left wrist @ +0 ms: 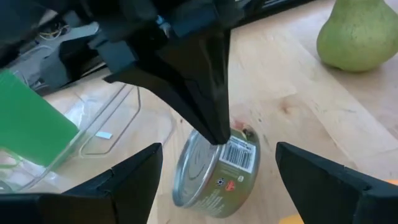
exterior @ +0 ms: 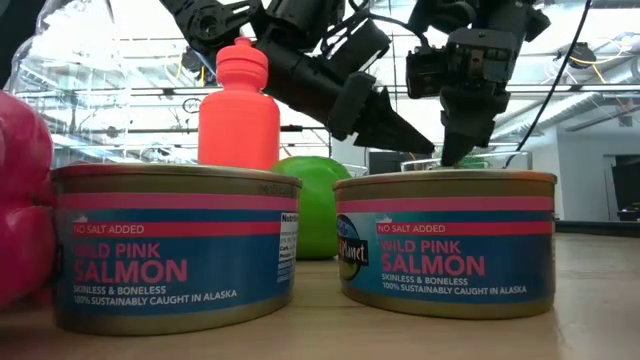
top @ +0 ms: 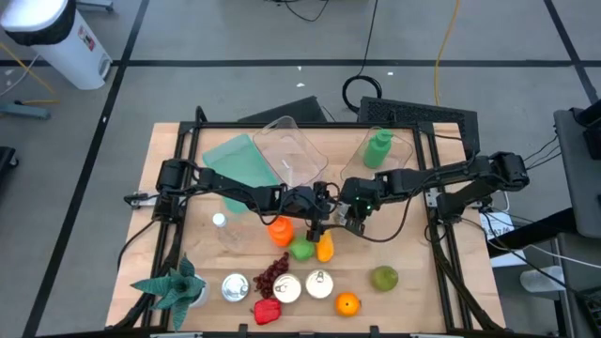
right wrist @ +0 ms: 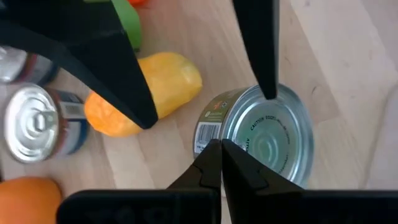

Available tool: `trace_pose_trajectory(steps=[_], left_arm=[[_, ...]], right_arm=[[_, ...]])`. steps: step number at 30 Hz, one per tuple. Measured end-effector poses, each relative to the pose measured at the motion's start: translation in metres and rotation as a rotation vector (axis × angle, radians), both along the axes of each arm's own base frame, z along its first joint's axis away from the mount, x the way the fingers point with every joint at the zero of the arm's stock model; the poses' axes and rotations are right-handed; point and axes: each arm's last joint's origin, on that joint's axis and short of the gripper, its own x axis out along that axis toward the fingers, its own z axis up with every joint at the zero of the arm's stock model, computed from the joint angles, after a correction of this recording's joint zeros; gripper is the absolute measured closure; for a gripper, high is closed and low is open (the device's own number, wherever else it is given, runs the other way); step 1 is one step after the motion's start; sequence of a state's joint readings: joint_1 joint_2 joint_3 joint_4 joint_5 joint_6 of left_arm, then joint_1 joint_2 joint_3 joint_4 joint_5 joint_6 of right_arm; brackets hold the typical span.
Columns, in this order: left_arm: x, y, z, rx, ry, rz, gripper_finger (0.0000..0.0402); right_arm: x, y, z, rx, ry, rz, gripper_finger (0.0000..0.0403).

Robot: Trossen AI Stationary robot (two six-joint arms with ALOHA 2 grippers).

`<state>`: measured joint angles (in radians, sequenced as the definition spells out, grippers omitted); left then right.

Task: Pick & Place Food Item
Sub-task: Put the green tuna can into the green bin

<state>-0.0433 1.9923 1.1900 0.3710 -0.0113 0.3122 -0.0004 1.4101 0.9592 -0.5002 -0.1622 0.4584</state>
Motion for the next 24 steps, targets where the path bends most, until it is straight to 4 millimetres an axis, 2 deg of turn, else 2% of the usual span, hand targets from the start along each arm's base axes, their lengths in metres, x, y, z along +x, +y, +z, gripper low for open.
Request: trace_pose_trajectory(steps=[12, 24], left_arm=[[-0.003, 0.003, -0.007, 0.028, 0.079, -0.009, 0.0077], [-0.003, 0.010, -0.007, 0.040, 0.082, 0.021, 0.0078]], right_arm=[[0.001, -0.014, 0.001, 0.019, -0.017, -0.033, 0.0403], [0.007, -0.015, 0.005, 0.040, -0.095, -0.028, 0.0403]])
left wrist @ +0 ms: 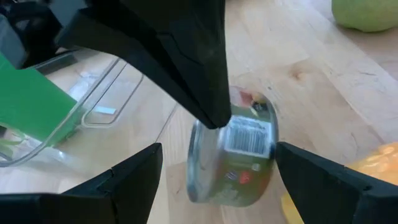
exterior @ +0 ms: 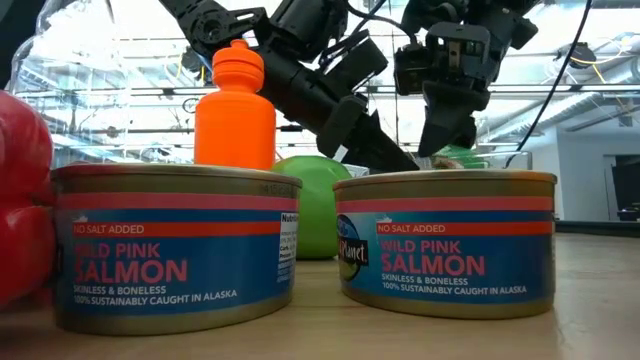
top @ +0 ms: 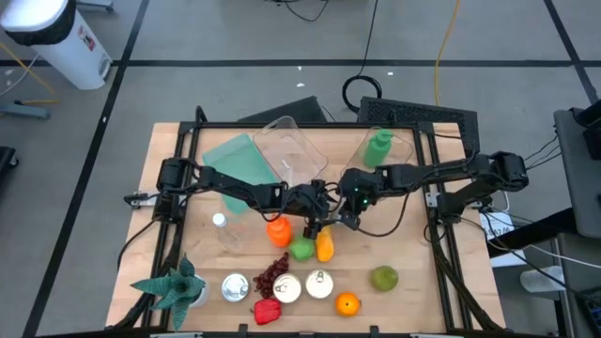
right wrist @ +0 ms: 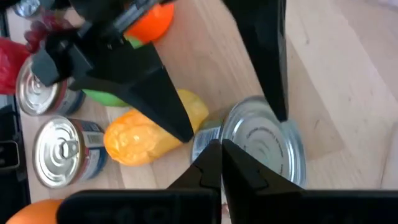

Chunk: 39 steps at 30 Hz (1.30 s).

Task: Pick & Place Food Item
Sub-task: Put the green tuna can into the green bin

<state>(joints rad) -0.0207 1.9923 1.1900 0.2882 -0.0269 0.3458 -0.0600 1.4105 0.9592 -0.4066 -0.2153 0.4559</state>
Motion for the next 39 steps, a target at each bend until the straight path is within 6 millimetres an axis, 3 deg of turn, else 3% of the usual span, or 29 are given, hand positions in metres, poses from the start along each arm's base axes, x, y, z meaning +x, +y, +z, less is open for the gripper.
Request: trace_pose_trajectory(steps=[4, 11, 15, 20, 24, 28, 32, 39], left_arm=[[-0.001, 0.000, -0.002, -0.019, 0.018, -0.019, 0.0078], [0.006, -0.001, -0.023, -0.058, 0.056, -0.001, 0.0078], [0.010, 0.000, -0.021, -0.087, 0.041, 0.024, 0.0078], [0.009, 0.005, -0.010, -0.156, 0.023, 0.069, 0.0078], [0.004, 0.014, 0.005, -0.311, 0.036, 0.090, 0.0078], [0.000, 0.022, 0.000, -0.412, 0.111, 0.113, 0.0078], [-0.002, 0.023, -0.003, -0.405, 0.140, 0.153, 0.0078], [-0.001, 0.019, -0.001, -0.453, 0.138, 0.184, 0.0078]], right_arm=[[0.000, -0.002, 0.000, -0.002, -0.001, -0.007, 0.0403], [-0.001, -0.003, -0.001, -0.008, 0.007, -0.003, 0.0403], [-0.005, 0.000, -0.003, 0.007, 0.052, 0.025, 0.0403], [-0.013, 0.014, -0.001, -0.046, 0.099, 0.053, 0.0403], [-0.024, 0.029, 0.008, -0.096, 0.112, 0.060, 0.0403], [-0.031, 0.051, 0.005, -0.117, 0.168, 0.080, 0.0403], [-0.032, 0.065, -0.011, -0.118, 0.239, 0.082, 0.0403], [-0.030, 0.068, -0.047, -0.197, 0.324, 0.085, 0.0403]])
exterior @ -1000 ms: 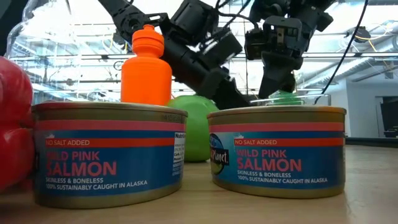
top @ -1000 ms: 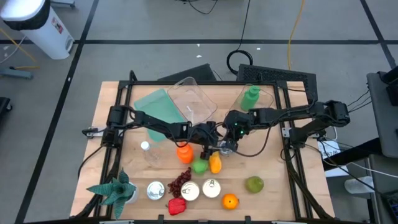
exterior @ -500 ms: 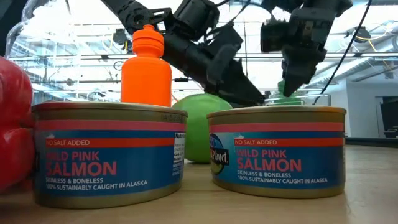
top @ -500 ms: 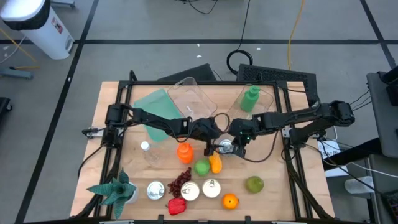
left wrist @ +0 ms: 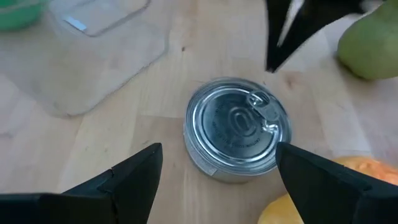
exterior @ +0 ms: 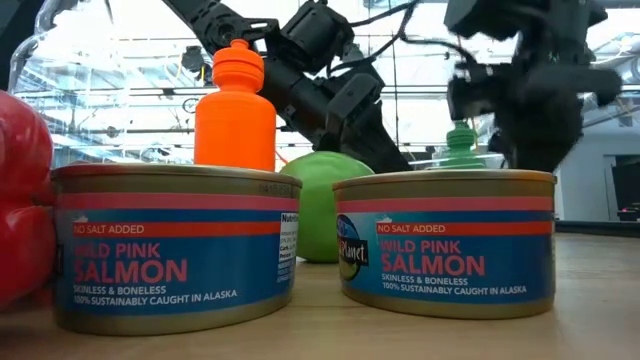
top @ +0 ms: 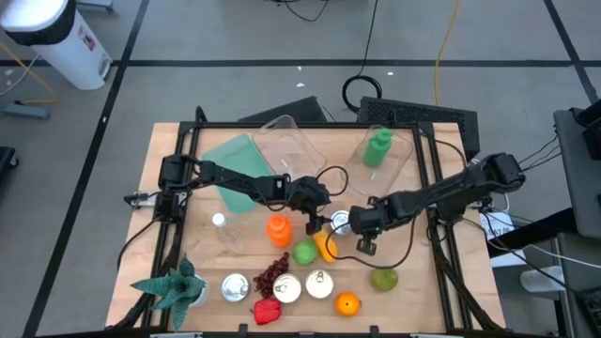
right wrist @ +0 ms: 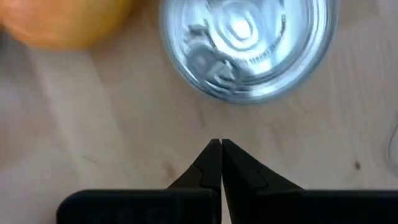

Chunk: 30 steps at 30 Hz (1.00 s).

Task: Pick & Place Food Item
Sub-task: Put the green tuna can into the green bin

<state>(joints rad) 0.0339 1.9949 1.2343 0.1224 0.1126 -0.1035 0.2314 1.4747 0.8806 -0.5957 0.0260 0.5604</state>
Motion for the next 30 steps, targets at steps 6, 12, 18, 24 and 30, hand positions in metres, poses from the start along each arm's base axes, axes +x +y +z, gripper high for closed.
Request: trace_pose_trajectory(steps=[6, 12, 18, 24, 30], left_arm=[[0.000, -0.009, -0.001, 0.030, 0.005, -0.032, 0.0078], [-0.001, -0.026, -0.001, 0.268, 0.005, -0.080, 0.0078], [0.001, -0.031, 0.002, 0.283, -0.031, -0.084, 0.0078], [0.001, -0.031, 0.002, 0.282, -0.029, -0.084, 0.0078], [0.001, -0.032, 0.001, 0.269, -0.031, -0.103, 0.0078]], right_arm=[[0.009, 0.001, -0.015, -0.023, -0.042, 0.051, 0.0403], [0.012, 0.000, -0.017, -0.092, -0.077, 0.094, 0.0403], [0.012, 0.005, -0.013, -0.152, -0.114, 0.183, 0.0403], [0.011, 0.014, -0.009, -0.212, -0.157, 0.289, 0.0402], [0.016, 0.026, 0.001, -0.367, -0.243, 0.390, 0.0384]])
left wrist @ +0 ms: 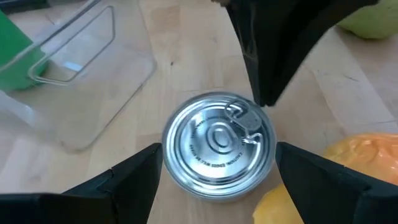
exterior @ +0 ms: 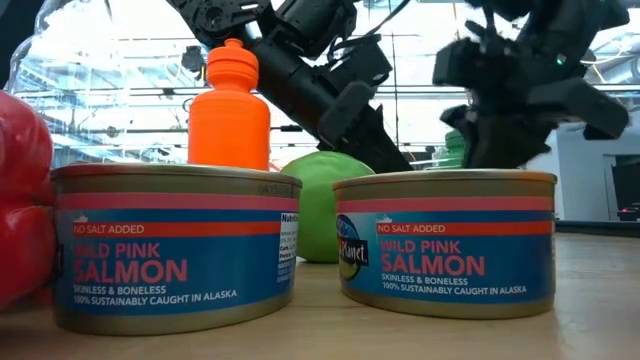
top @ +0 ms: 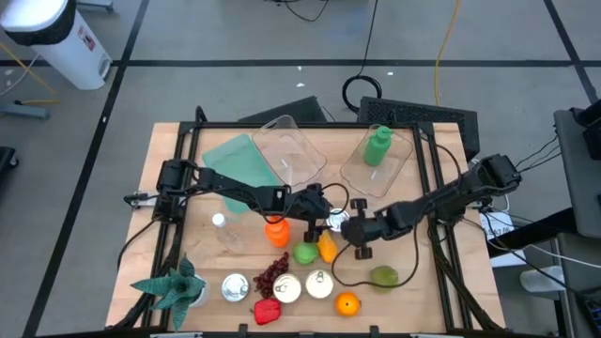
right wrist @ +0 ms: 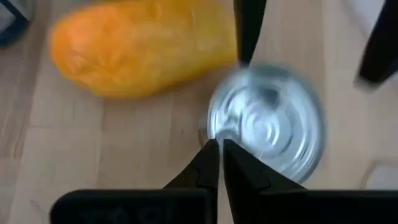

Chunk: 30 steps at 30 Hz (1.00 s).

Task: Pick & Place Food Item
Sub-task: Put the green tuna can into the green bin

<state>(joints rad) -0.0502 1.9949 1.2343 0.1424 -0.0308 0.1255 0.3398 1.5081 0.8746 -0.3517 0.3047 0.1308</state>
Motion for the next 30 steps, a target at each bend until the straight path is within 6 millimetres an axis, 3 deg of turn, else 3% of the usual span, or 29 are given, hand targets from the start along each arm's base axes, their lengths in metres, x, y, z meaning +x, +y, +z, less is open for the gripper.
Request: trace_pose_trajectory(steps=[5, 11, 15, 23, 30], left_arm=[[0.000, 0.000, 0.000, -0.009, 0.005, -0.009, 0.0078], [0.000, 0.000, -0.001, -0.013, 0.007, -0.008, 0.0078], [0.000, 0.000, 0.000, -0.013, 0.007, -0.007, 0.0078], [0.000, 0.001, 0.000, -0.021, 0.006, 0.000, 0.0078], [0.000, 0.001, 0.000, -0.023, 0.005, 0.002, 0.0078]], right_arm=[[0.002, 0.002, 0.002, -0.055, -0.033, 0.050, 0.0340], [0.000, 0.001, -0.005, -0.053, 0.047, 0.099, 0.0265], [0.001, 0.001, -0.013, -0.074, 0.088, 0.113, 0.0242], [0.008, -0.004, -0.025, -0.126, 0.116, 0.106, 0.0275], [0.012, -0.011, -0.045, -0.110, 0.211, 0.109, 0.0347]])
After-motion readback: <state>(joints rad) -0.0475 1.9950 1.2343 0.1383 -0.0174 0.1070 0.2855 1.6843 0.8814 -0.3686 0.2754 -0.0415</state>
